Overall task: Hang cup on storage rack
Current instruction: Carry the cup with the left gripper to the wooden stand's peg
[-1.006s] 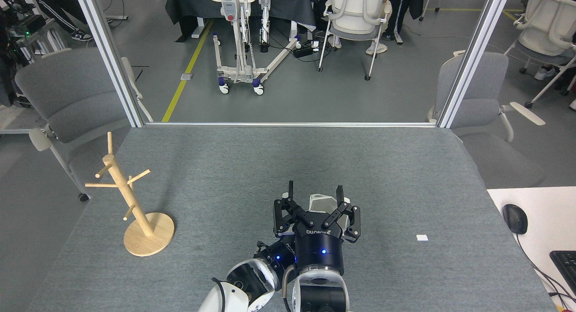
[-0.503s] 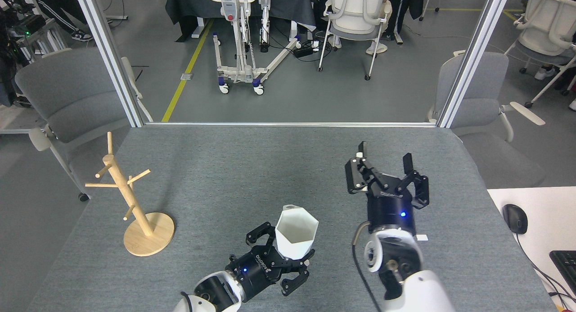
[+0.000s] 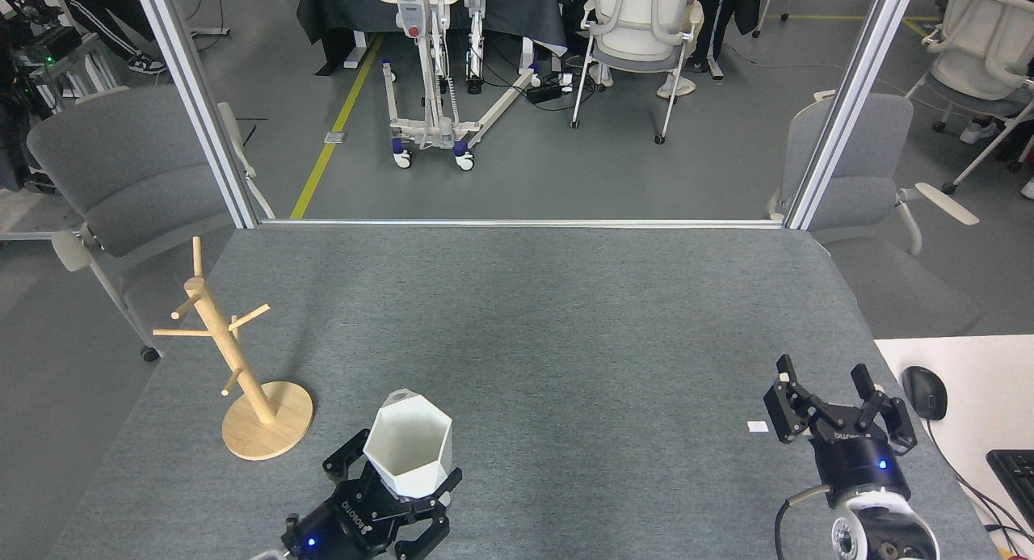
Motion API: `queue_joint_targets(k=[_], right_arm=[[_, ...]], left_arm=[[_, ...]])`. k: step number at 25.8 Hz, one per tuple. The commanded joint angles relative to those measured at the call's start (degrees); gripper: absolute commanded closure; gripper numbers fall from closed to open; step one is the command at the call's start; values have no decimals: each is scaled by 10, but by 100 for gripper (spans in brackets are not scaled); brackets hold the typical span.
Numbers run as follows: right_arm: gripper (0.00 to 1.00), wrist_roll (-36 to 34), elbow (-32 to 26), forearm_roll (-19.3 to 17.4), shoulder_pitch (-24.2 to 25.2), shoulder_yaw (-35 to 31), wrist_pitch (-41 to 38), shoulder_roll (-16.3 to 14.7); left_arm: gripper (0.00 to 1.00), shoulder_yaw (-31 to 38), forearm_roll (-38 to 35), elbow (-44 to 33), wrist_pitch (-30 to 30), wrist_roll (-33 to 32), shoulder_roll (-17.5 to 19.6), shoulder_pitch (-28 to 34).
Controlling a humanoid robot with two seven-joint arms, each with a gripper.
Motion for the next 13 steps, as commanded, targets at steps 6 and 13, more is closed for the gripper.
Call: queue_joint_targets(k=[6, 13], right_arm=[[1, -1, 9, 61, 46, 3, -6, 20], [0, -1, 28, 67, 53, 13, -2, 55]], left_arm=[[100, 141, 1, -57, -1, 42, 8, 49], [100, 230, 15, -25, -1, 48, 46, 18]])
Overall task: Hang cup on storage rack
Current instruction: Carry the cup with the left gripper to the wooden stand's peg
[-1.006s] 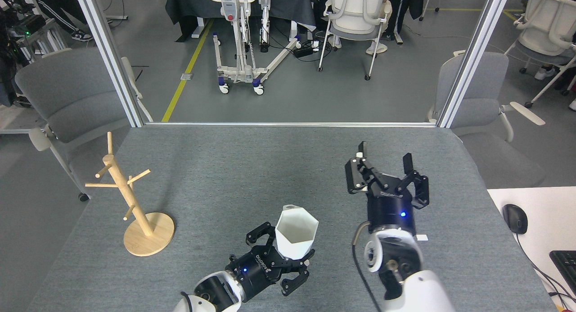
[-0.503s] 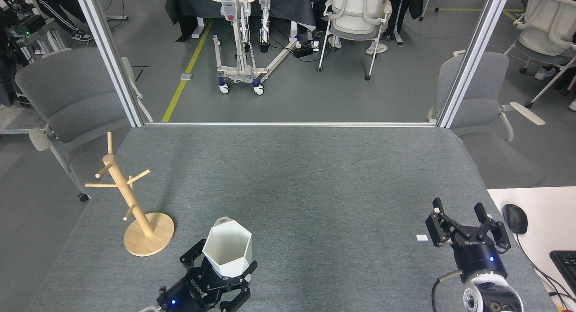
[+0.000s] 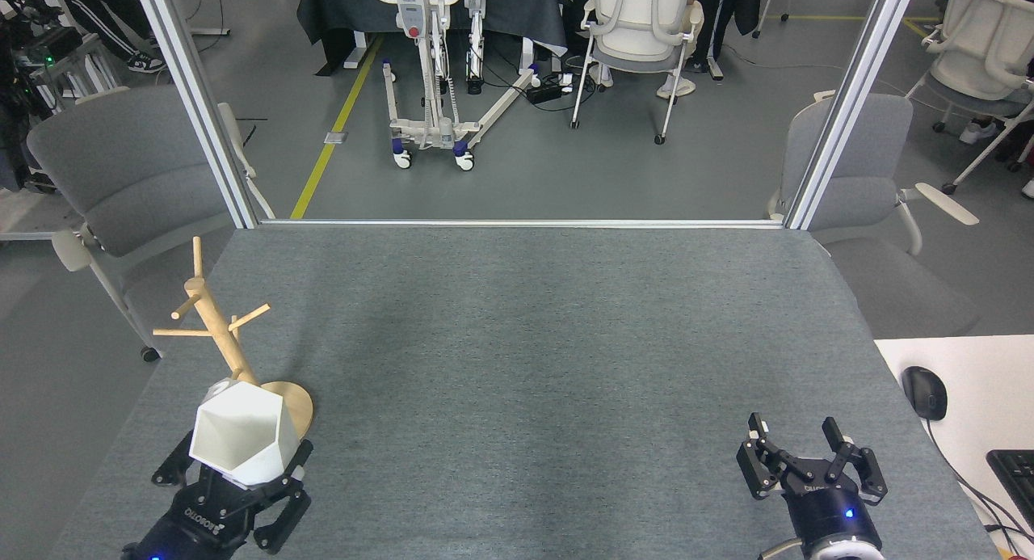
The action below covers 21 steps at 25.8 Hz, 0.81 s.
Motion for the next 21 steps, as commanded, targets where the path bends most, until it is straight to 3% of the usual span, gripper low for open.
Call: queue_joint_targets(k=[1, 8, 21], right_arm=[[0, 2, 32, 7, 7, 10, 5, 23], [0, 1, 75, 12, -17, 16, 5, 23], [0, -3, 72, 8, -21, 14, 1, 30]], left_arm=[[100, 27, 13, 32, 0, 2, 31, -24], [100, 35, 23, 130, 0, 0, 67, -90], [100, 44, 44, 258, 0, -3, 141, -158]])
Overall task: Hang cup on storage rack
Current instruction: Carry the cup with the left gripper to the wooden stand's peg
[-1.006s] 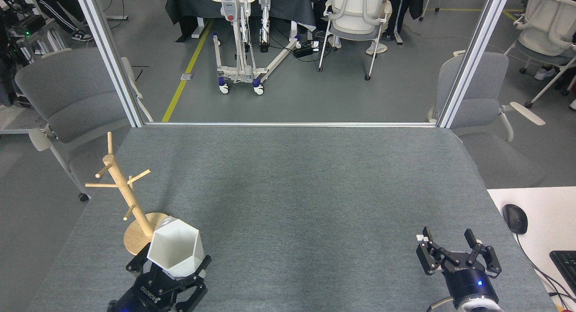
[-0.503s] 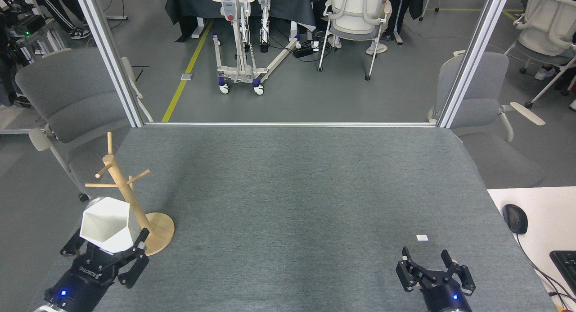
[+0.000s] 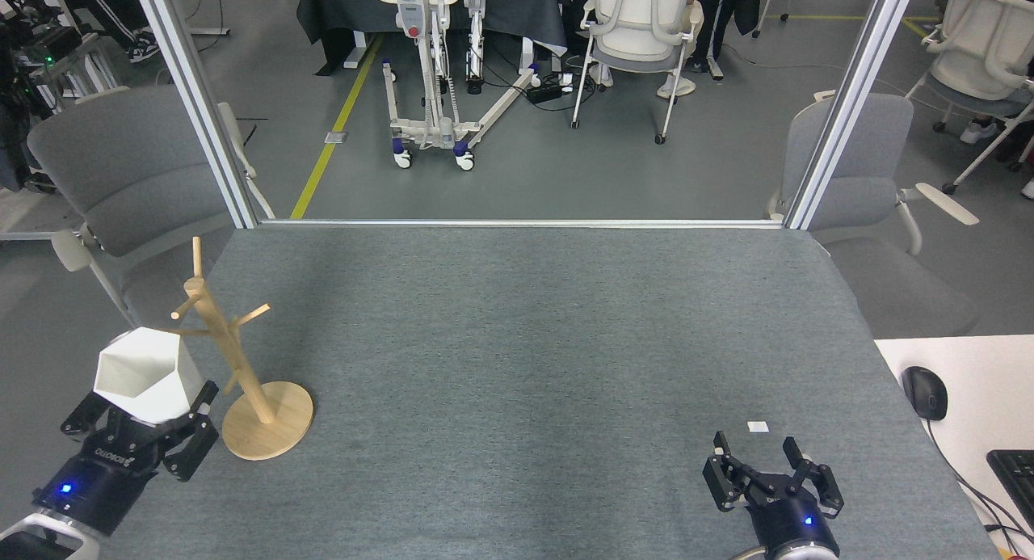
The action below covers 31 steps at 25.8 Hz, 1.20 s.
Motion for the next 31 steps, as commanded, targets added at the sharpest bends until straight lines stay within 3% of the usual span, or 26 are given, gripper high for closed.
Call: queue_joint_targets(k=[1, 8, 27, 31], right_arm=[[1, -1, -1, 0, 0, 1, -1, 1], [1, -1, -2, -1, 0, 0, -1, 1], [0, -1, 5, -4, -1, -3, -1, 1], [0, -1, 5, -4, -1, -3, -1, 2]], left_arm=[[100, 0, 2, 37, 0, -4, 19, -22], [100, -1, 2, 71, 0, -4, 36, -46], [100, -34, -5, 110, 0, -35, 31, -93], [96, -47, -6, 118, 0, -44, 33, -98]])
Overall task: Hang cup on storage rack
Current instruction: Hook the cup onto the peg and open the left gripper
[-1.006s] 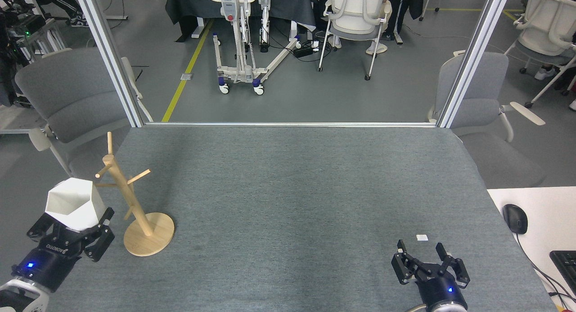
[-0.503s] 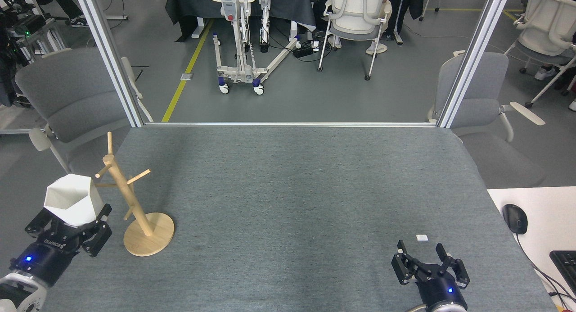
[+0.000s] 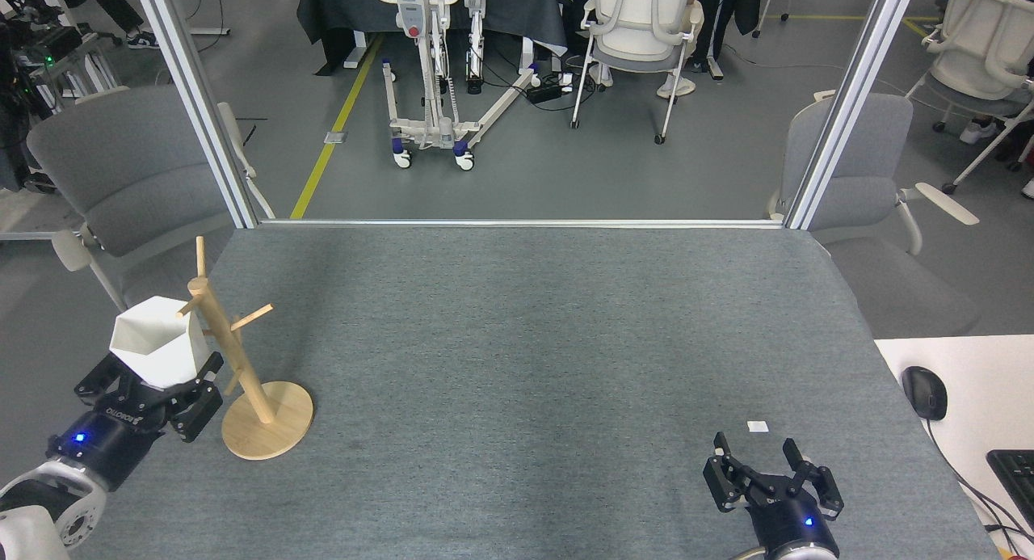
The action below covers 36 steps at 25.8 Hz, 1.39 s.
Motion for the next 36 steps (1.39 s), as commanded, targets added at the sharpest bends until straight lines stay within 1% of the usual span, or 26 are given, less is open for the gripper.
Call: queue_joint_targets(k=[1, 3, 5, 6, 7, 9, 10, 11, 13, 14, 16, 19, 29, 36], right_arm=[[0, 2, 0, 0, 0, 0, 0, 0], [1, 2, 0, 0, 0, 0, 0, 0], [0, 2, 0, 0, 1, 0, 0, 0], [0, 2, 0, 0, 0, 0, 0, 0], [0, 2, 0, 0, 1, -1, 0, 1], [0, 2, 0, 0, 1, -1, 0, 1], [0, 2, 0, 0, 1, -1, -1, 1], [0, 2, 0, 0, 1, -2, -1, 1], [0, 2, 0, 0, 1, -2, -1, 1], [0, 2, 1, 0, 1, -2, -1, 1], [0, 2, 1, 0, 0, -2, -1, 1], [0, 2, 1, 0, 0, -3, -1, 0], [0, 2, 9, 0, -1, -4, -1, 0], [0, 2, 10, 0, -4, -4, 0, 0]], left_arm=[[96, -8, -1, 10, 0, -10, 1, -7], [94, -9, -1, 17, 0, -18, 1, -12], [86, -9, -1, 18, 0, -22, 1, -16], [79, -10, -1, 18, 0, -24, 0, -16], [69, -10, -1, 18, 0, -25, 0, -16], [41, -9, -1, 18, 0, -26, -1, -17], [33, -9, 1, 18, 0, -26, -1, -17], [28, -9, 2, 18, 0, -26, -2, -17], [12, -8, 5, 19, 0, -25, -2, -17], [8, -7, 7, 18, 0, -25, -2, -16], [4, -5, 8, 18, 0, -24, -2, -14], [2, -4, 9, 18, 0, -24, -2, -12], [1, -2, 17, 24, 0, -23, 0, 0], [1, 34, 26, 24, 0, -22, 2, 26]])
